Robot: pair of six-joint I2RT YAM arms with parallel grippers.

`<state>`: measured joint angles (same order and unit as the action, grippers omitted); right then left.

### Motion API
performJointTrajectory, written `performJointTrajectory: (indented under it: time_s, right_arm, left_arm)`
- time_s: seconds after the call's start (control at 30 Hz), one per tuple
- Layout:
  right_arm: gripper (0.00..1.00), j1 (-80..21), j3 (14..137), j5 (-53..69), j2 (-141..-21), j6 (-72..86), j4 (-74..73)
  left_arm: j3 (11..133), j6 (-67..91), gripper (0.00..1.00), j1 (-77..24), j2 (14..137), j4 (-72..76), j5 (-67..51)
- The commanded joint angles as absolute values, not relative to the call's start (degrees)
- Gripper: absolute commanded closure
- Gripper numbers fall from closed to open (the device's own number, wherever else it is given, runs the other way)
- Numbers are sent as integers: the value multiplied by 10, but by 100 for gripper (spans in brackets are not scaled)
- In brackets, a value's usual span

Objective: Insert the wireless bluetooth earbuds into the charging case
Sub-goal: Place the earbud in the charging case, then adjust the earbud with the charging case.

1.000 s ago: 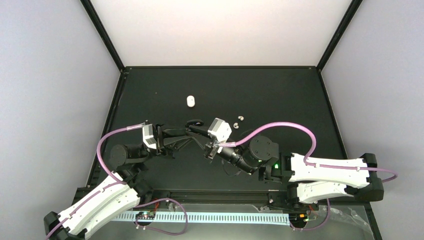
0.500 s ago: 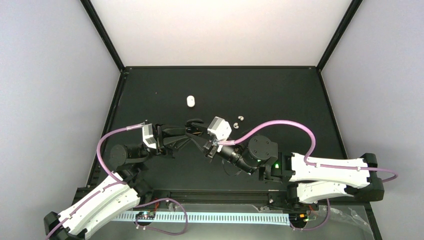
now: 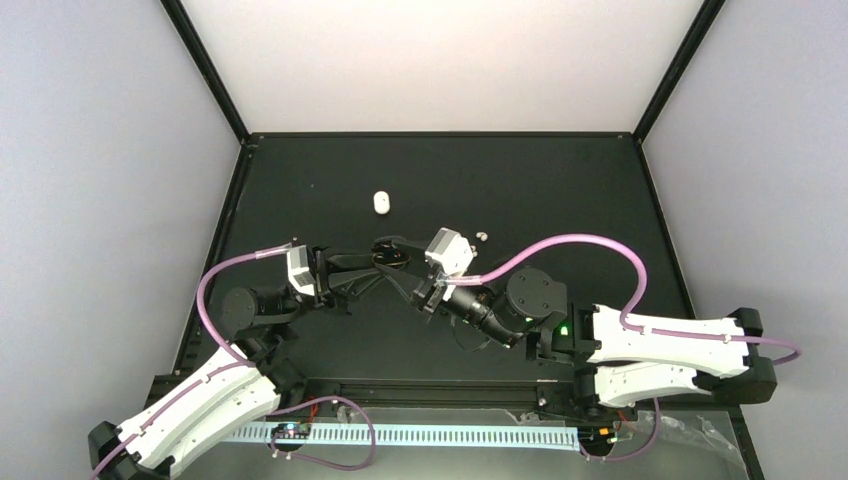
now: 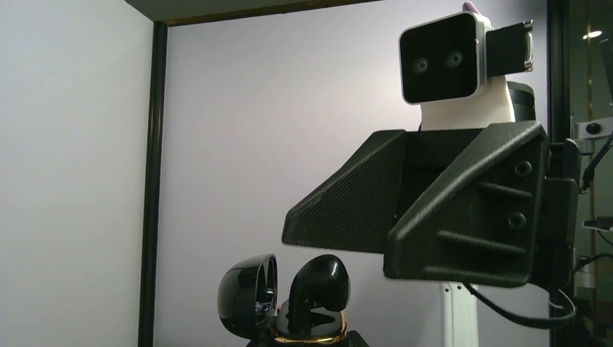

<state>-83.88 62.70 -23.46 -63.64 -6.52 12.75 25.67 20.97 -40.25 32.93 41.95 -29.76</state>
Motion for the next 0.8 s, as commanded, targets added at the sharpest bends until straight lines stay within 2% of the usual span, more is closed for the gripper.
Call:
performJointTrajectory:
  time_s: [0.0,0.3,0.37,0.6,0.7,0.77]
  right_arm:
    - [61,-842,644,-245,-618,-52,117]
    - [52,-841,645,-263,-582,-34,80]
    - [45,-842,654,-278,-582,-34,53]
    - [7,-840,688,-326,-598,-11,-13]
    - [1,-836,695,-345,-603,-1,-26]
    - [0,-829,704,-352,-609,10,-41]
  left_arm:
    - [259,204,98,-406,332,429,-287]
    - [259,202,99,-406,333,422,-281]
    - [258,202,98,-406,333,420,-281]
    - [252,203,99,-406,327,415,-279]
    - [252,203,98,-406,325,412,-281]
    - [252,203,99,-407,323,409,-284]
